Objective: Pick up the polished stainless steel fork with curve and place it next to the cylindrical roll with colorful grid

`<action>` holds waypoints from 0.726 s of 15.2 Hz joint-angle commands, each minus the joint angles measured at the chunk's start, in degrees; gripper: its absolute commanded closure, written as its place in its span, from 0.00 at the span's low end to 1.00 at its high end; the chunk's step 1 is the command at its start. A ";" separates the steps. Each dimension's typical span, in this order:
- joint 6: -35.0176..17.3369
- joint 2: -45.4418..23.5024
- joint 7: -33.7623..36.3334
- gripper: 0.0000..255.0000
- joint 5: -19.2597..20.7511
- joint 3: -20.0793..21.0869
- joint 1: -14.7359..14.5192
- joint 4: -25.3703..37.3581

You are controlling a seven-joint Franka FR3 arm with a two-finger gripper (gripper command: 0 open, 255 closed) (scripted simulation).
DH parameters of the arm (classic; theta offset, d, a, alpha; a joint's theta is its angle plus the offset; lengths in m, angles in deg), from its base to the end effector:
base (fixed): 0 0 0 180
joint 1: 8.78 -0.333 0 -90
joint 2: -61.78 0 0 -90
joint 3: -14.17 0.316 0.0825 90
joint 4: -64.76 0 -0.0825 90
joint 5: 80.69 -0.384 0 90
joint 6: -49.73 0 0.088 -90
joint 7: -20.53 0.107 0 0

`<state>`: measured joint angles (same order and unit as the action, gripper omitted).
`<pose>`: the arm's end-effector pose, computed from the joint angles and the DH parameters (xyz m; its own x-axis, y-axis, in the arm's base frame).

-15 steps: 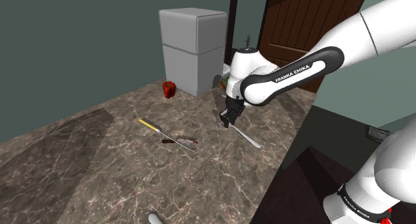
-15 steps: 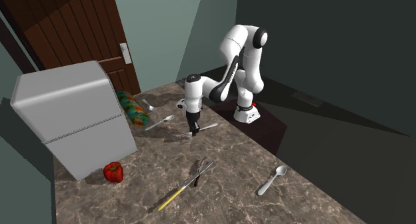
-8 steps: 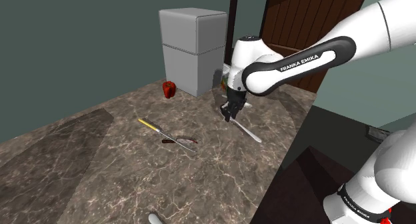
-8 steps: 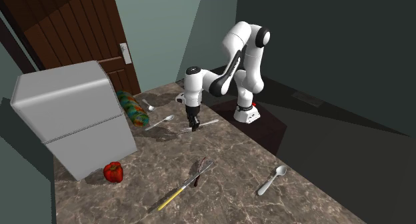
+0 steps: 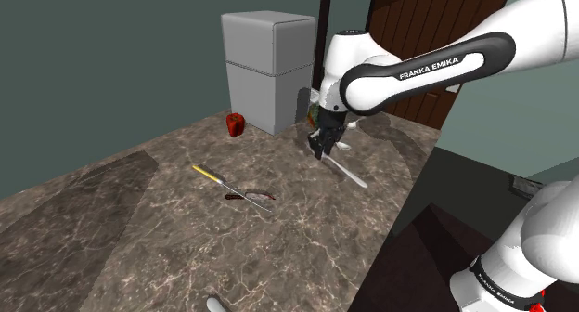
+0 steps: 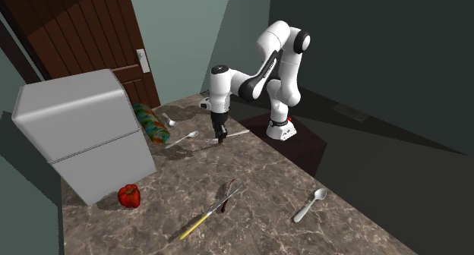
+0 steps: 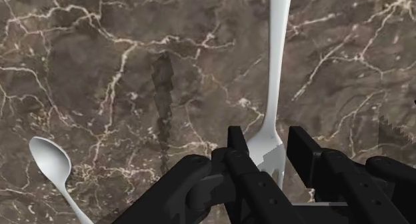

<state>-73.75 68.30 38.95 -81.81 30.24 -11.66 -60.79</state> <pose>0.4892 0.1714 0.4399 0.9972 -0.0019 0.0742 -0.0011 -1.0000 -0.0095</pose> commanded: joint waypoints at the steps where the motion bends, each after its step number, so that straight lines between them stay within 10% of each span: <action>1: 1.47 0.34 -0.09 1.00 -0.09 -0.05 0.01 1.11; 11: 8.18 2.50 -2.00 1.00 -0.63 -1.17 0.65 5.72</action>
<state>-65.72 70.26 37.84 -82.30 29.56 -11.32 -54.67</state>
